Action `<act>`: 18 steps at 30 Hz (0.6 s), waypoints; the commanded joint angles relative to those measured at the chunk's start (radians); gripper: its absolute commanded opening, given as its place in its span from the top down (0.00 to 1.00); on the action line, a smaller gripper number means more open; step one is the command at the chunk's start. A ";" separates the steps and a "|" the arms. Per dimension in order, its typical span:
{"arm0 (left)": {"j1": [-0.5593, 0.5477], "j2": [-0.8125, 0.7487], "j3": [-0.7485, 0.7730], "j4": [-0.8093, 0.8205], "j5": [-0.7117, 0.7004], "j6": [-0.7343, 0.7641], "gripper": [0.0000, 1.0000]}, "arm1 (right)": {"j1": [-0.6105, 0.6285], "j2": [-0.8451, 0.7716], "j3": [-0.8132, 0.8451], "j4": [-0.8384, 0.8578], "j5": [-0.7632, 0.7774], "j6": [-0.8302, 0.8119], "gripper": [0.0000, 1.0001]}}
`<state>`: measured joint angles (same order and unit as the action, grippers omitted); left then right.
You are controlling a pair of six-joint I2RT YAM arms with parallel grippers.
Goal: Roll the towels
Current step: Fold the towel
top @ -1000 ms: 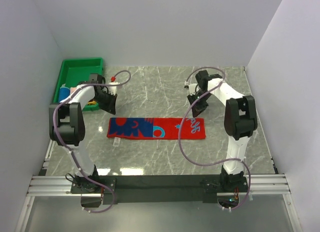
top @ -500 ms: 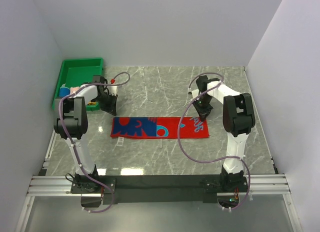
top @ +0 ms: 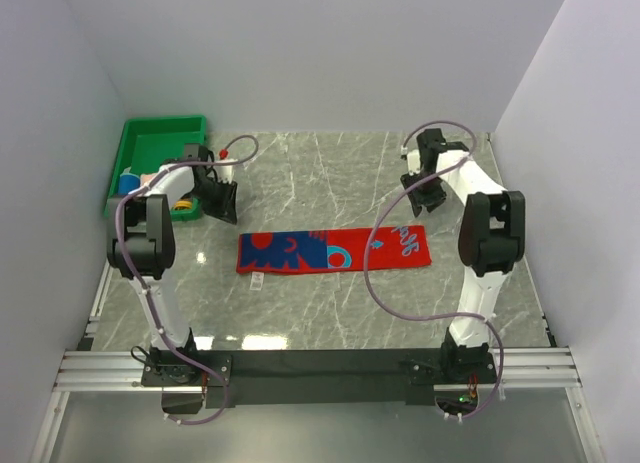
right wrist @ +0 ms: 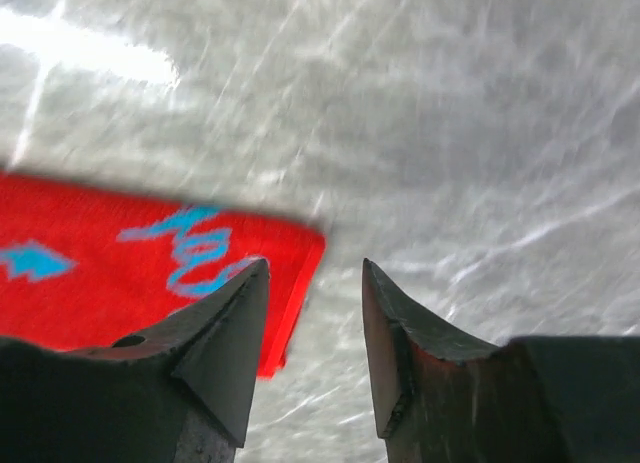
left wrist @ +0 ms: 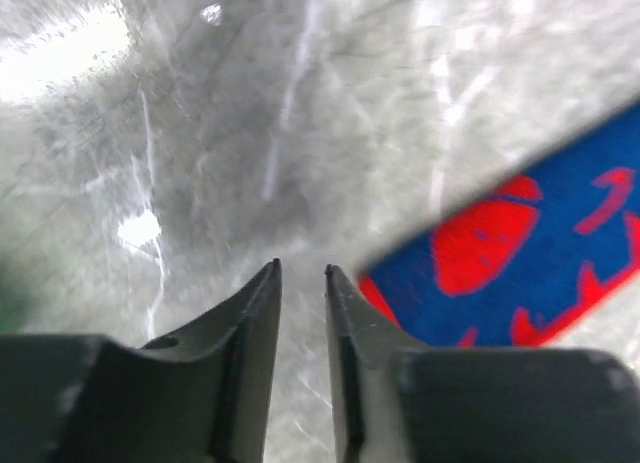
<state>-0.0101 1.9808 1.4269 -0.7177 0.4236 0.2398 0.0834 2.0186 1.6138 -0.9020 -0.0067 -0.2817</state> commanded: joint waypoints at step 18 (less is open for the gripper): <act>-0.005 -0.211 0.007 -0.032 0.122 -0.097 0.51 | -0.143 -0.061 -0.255 -0.017 -0.331 0.093 0.55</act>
<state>-0.0109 1.8095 1.4284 -0.7464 0.5259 0.1715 -0.0738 1.9533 1.3884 -0.9527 -0.3279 -0.2142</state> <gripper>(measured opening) 0.492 0.455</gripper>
